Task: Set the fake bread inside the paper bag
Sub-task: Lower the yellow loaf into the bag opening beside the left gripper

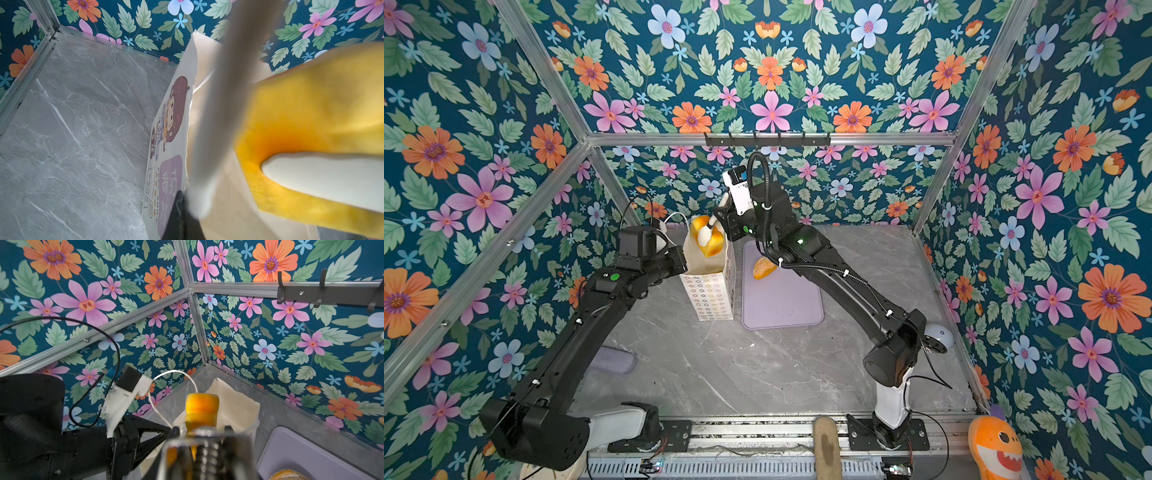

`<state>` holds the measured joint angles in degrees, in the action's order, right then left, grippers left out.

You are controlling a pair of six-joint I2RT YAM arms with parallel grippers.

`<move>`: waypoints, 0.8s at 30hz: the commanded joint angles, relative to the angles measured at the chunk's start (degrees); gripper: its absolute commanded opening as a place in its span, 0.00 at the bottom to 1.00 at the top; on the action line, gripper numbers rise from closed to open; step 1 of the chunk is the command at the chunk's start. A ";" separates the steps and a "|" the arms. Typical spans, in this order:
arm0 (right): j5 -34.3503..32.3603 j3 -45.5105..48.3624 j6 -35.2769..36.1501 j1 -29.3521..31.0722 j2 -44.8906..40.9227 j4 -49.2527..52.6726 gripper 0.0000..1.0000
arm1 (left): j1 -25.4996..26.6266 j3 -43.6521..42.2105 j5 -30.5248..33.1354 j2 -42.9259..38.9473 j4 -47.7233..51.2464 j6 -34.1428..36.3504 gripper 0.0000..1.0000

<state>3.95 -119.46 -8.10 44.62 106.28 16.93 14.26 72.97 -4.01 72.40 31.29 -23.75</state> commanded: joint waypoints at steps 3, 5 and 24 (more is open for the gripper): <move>-4.90 -1.44 4.46 1.38 1.23 1.50 0.34 | -0.07 -0.36 -0.43 -0.16 -1.23 0.37 0.00; -5.91 -1.35 4.97 1.84 1.56 1.83 0.34 | -0.11 -0.35 -0.48 -0.16 -1.32 0.37 0.00; -6.90 -7.45 5.90 3.80 9.57 6.68 0.34 | -0.10 -0.63 -0.12 -0.70 -0.97 0.28 0.00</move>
<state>-2.26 -126.04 -3.05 48.21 115.42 24.36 14.26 72.55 -4.19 71.96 30.87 -23.77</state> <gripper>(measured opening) 0.340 0.049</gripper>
